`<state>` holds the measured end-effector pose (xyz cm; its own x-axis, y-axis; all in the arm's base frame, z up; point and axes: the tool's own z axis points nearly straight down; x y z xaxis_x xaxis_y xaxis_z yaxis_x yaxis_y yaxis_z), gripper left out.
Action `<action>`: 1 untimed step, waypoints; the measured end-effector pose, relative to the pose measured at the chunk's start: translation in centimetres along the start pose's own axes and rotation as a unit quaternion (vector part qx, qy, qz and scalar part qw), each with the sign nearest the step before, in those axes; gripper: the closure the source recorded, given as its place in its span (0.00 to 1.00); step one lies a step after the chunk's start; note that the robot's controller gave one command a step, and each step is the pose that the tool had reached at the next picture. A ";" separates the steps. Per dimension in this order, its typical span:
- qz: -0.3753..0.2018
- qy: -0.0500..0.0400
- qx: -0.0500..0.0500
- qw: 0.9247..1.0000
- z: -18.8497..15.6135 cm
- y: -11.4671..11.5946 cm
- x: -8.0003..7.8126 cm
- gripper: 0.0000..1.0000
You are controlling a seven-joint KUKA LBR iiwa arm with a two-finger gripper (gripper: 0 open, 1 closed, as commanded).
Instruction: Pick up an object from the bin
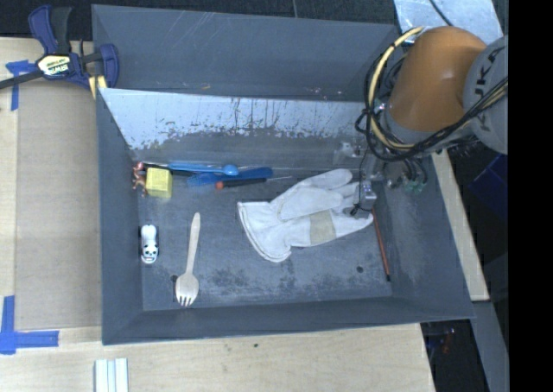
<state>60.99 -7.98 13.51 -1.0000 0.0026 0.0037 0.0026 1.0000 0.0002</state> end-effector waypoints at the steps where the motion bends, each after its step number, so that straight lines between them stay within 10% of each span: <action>1: -0.001 -0.004 0.000 1.000 -0.5 0.0 -0.1 0.00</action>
Offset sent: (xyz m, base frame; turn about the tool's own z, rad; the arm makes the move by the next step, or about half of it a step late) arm -0.0092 0.0955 -0.0651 -0.2840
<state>61.14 -7.94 14.03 -1.0000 -0.0001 -0.0038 -0.0001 1.0000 -0.0005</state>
